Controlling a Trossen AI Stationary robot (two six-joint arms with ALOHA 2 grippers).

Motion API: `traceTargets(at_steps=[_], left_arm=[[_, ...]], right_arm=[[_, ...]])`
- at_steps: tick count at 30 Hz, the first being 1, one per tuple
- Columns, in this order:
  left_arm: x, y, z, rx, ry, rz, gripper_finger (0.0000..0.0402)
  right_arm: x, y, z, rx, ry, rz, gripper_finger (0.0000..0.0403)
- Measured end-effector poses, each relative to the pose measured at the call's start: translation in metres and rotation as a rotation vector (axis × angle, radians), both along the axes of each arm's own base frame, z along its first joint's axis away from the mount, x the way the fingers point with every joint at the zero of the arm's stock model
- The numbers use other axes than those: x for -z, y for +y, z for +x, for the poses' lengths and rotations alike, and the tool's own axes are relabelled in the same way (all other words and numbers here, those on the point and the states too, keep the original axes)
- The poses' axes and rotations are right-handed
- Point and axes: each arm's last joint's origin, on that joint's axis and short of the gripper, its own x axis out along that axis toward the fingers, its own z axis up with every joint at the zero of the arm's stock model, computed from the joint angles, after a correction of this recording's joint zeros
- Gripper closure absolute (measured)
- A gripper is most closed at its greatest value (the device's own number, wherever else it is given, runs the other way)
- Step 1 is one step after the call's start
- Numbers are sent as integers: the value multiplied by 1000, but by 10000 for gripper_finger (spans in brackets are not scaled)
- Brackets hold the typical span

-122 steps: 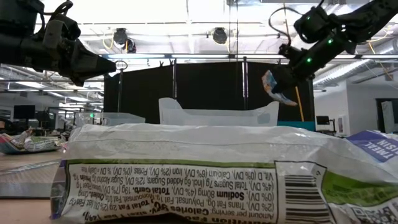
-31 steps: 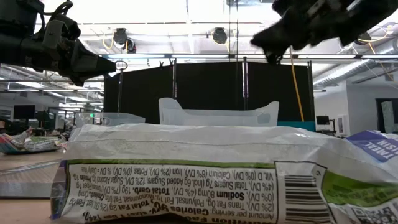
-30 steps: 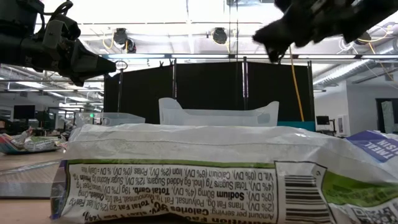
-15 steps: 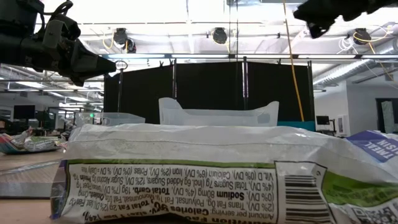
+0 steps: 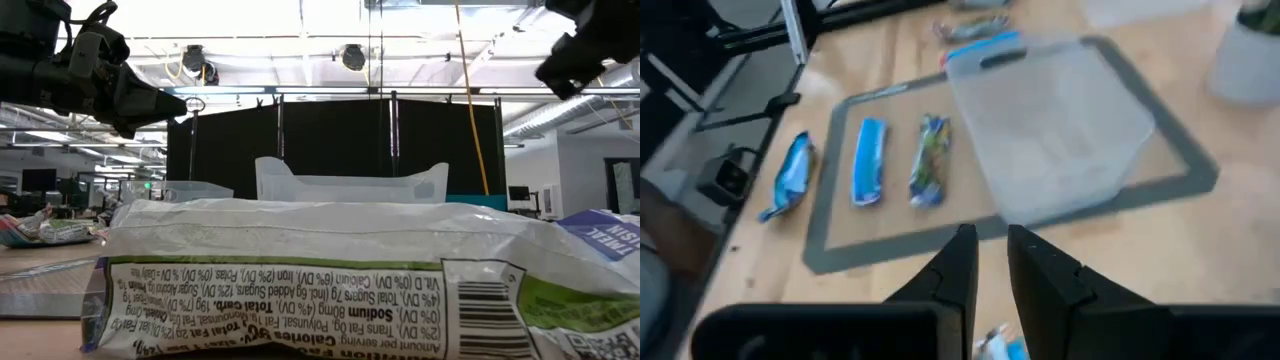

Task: Pick and place Granola Bars by type
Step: Put the snack into the right bin

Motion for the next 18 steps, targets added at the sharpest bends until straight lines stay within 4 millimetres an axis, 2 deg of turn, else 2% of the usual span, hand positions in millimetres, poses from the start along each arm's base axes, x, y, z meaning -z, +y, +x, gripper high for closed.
traceTargets(at_steps=[6,12,18], left_arm=[[0,0,0,0,1,0,323],[0,0,0,0,1,0,323],[0,0,0,0,0,0,323]], right_arm=[[15,2,3,36,174,-1,359],[36,9,18,37,364,-94,378],[41,15,28,71,638,-101,367]])
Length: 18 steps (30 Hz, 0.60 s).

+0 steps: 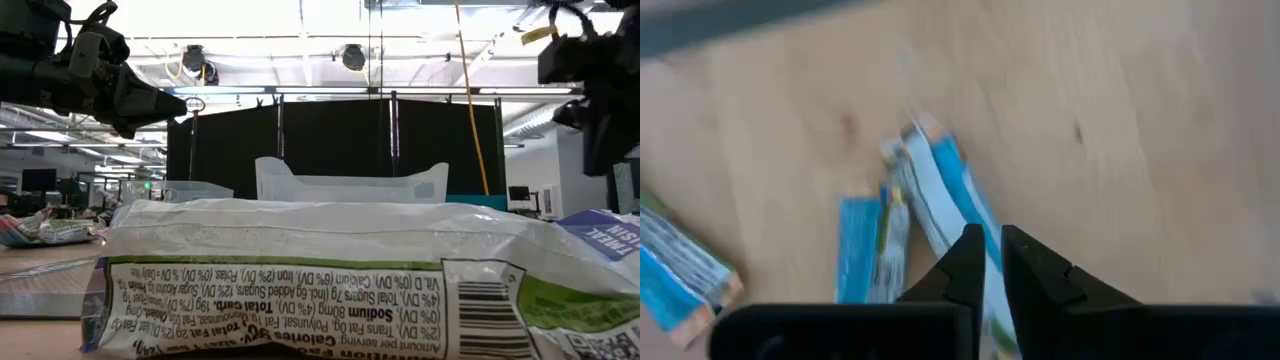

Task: Pick and place Granola Bars by type
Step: Put the snack into the right bin

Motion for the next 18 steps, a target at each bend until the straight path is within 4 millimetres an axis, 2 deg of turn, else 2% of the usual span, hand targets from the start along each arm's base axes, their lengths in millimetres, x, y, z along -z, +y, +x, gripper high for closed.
traceTargets(at_steps=[5,11,14,18], left_arm=[[0,0,0,0,0,0,323],[0,0,0,0,0,0,323],[0,0,0,0,0,0,323],[0,0,0,0,0,0,323]], right_arm=[[5,9,11,30,74,137,308],[15,11,14,47,156,99,228],[19,11,15,50,180,71,210],[22,10,15,55,210,39,208]])
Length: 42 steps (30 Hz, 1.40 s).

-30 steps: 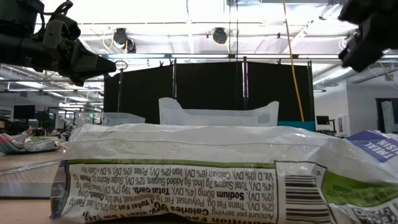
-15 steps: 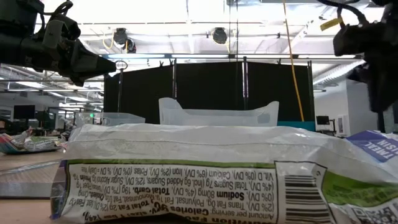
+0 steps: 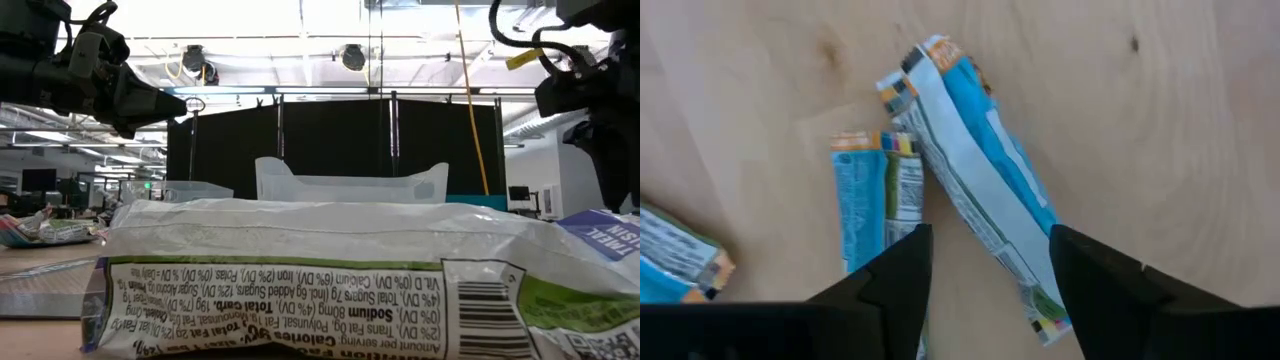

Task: Pick and place Granola Bars by type
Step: Put the snack into the right bin

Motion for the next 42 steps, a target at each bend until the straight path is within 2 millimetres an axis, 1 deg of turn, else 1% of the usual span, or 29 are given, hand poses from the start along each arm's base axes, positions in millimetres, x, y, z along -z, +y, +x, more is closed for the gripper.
traceTargets(at_steps=[4,11,17,28,33,42], left_arm=[[0,0,0,0,0,0,323],[0,0,0,0,0,0,323],[0,0,0,0,0,0,323],[0,0,0,0,0,0,323],[0,0,0,1,0,0,323],[0,0,0,0,0,0,323]], right_arm=[[3,0,0,1,22,-13,214],[16,-3,-5,8,63,-30,217],[24,-5,-6,19,36,-61,218],[26,-11,-4,56,26,-69,223],[26,-12,-4,67,23,-67,252],[26,-11,-1,56,-4,-59,336]])
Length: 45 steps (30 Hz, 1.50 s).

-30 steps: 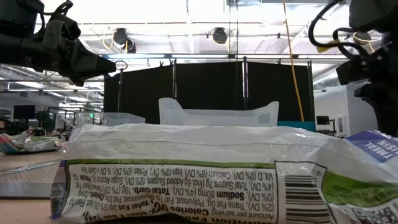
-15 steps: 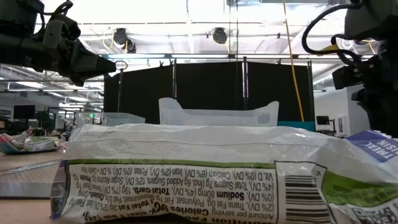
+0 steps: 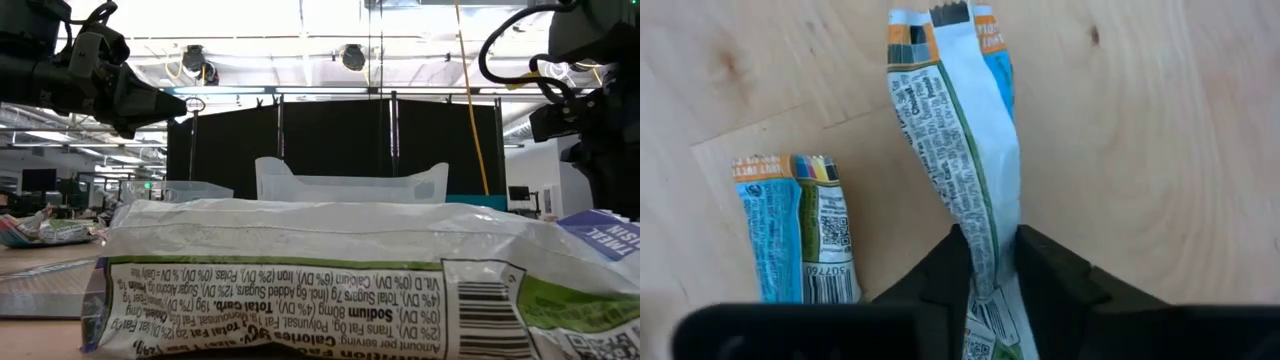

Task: Pick and place Granola Bars by type
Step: Put the snack into the right bin

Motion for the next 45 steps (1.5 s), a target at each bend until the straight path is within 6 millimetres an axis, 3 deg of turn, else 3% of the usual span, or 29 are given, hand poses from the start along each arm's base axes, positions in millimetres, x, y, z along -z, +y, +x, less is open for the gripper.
traceTargets(at_steps=[8,21,45], left_arm=[[0,0,0,0,0,0,323],[0,0,0,0,0,0,323],[0,0,0,0,0,0,323]], right_arm=[[0,0,0,-39,-1,-6,395],[-2,-1,1,-62,-24,-27,399],[-25,-6,-9,-108,-196,-47,401]])
